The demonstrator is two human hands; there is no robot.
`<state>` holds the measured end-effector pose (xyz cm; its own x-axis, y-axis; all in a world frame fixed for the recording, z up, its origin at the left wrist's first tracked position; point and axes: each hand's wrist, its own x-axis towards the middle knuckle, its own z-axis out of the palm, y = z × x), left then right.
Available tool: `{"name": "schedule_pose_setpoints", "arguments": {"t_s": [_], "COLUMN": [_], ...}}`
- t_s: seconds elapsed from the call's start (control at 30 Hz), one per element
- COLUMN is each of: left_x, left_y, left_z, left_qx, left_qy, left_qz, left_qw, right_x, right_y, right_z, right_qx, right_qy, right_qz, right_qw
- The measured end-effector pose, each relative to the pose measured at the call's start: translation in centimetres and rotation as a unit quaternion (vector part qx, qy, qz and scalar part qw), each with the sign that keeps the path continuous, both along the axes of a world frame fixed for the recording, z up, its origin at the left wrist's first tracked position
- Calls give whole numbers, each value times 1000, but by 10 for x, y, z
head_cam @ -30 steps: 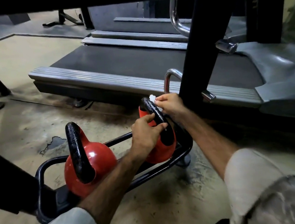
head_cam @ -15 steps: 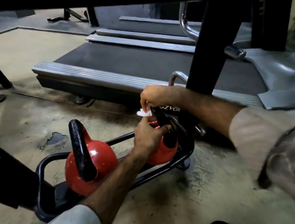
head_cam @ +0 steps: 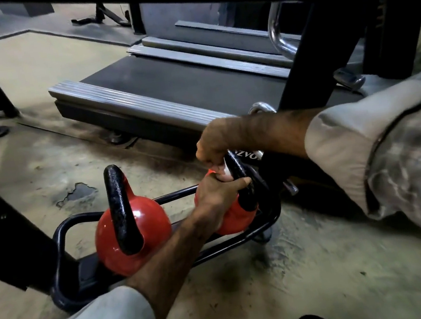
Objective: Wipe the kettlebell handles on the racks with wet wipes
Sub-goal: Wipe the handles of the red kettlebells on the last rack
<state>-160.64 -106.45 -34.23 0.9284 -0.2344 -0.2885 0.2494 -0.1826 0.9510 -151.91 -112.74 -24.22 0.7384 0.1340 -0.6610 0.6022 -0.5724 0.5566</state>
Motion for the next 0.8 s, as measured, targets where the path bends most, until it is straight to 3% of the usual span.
{"name": "schedule_pose_setpoints", "arguments": {"t_s": [0.13, 0.23, 0.33, 0.4, 0.47, 0.57, 0.63, 0.7, 0.73, 0.8], "left_x": [4, 9, 12, 13, 14, 23, 34, 45, 50, 57], "left_y": [1, 1, 1, 2, 2, -2, -2, -5, -8, -9], "left_z": [-6, -7, -4, -3, -3, 1, 6, 7, 6, 2], "left_qx": [-28, -33, -28, -11, -11, -41, -26, 2, 18, 38], "left_qy": [37, 41, 23, -11, -38, -68, -106, -143, -158, -175], "left_qz": [-3, -13, -29, -38, -33, -10, -9, -15, -19, -27], "left_qw": [999, 999, 999, 999, 999, 997, 994, 990, 987, 983], "right_x": [0, -6, -8, -13, -31, -66, -71, -60, -50, -29], "right_y": [-21, -16, -26, -56, -81, -95, -90, -90, -91, -89], "right_z": [0, 7, 8, -5, -24, -61, -80, -93, -95, -94], "right_qx": [74, 66, 185, 312, 485, 668, 715, 769, 789, 802], "right_qy": [-51, 23, 45, -43, -173, -344, -350, -312, -293, -276], "right_qz": [105, 2, -23, -30, -62, -179, -312, -374, -390, -416], "right_qw": [990, 998, 981, 949, 855, 635, 518, 414, 374, 327]}}
